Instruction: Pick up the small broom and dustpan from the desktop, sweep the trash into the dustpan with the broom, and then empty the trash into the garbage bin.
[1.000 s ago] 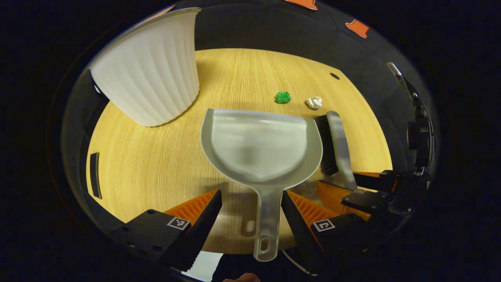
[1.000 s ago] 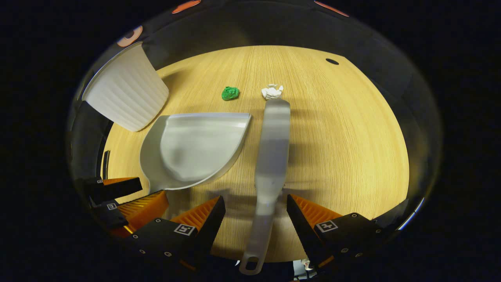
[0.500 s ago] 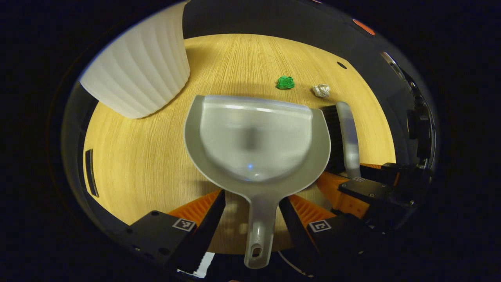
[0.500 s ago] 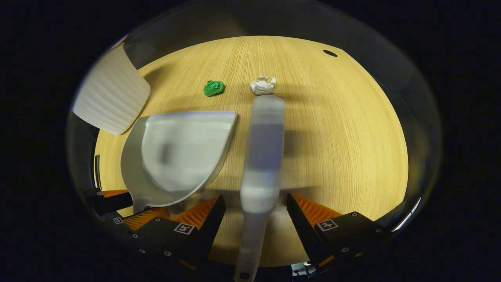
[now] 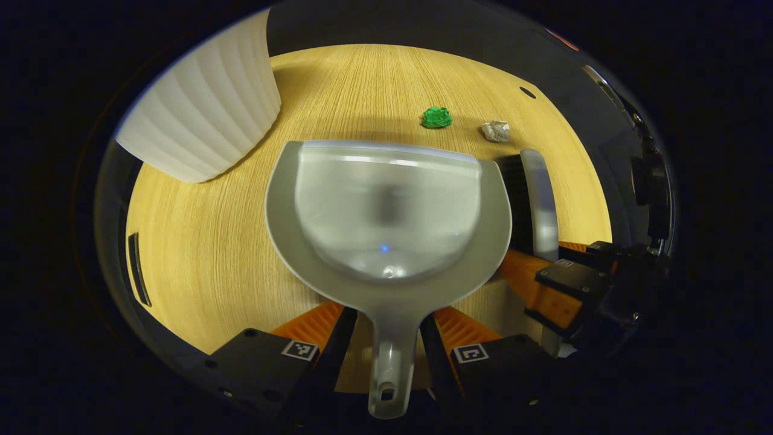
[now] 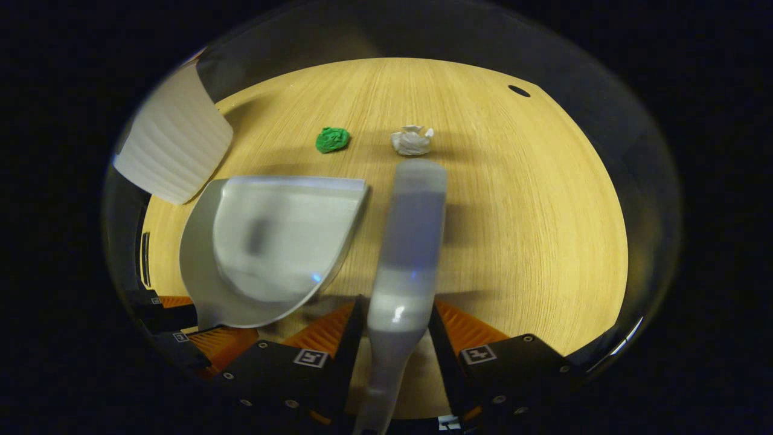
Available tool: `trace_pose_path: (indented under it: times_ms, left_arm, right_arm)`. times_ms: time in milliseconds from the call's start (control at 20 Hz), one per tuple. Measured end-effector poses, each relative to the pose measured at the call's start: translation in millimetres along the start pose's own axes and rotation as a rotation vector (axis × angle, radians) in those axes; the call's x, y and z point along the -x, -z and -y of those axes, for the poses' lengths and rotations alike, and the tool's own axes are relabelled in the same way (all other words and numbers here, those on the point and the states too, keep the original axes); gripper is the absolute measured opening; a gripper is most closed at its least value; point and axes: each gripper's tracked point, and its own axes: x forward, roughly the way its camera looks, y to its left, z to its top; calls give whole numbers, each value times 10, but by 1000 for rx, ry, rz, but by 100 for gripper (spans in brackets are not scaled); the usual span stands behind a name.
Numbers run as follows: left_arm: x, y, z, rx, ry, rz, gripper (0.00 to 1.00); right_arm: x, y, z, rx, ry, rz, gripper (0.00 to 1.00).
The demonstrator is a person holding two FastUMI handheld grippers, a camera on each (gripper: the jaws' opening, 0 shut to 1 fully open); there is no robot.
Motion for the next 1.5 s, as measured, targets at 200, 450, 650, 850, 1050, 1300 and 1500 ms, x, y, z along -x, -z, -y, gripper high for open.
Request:
trace_pose_path:
  times_ms: [200, 450, 650, 850, 1050, 1300, 1500]
  left_arm:
    - [-5, 29, 18, -10, -7, -5, 61]
    - [-27, 7, 41, -27, -1, -20, 37]
    - [-43, -10, 51, -41, 4, -14, 35]
    - [-35, -18, 28, -66, 10, 0, 32]
    - [-33, -65, -42, -97, 12, 16, 30]
    - [32, -134, -175, -210, 46, 3, 30]
    - [84, -306, -316, -350, 70, 14, 30]
  right_arm:
    - [7, 29, 1, 4, 16, -13, 43]
    - [17, 58, -9, 1, 8, -13, 40]
    - [28, 59, -6, 9, 4, 1, 39]
    - [25, 27, -20, -17, -5, 0, 34]
    - [85, -8, -58, -28, -58, 5, 24]
    - [154, -376, 223, -39, -62, 55, 21]
    - [41, -781, 567, -45, -52, 40, 21]
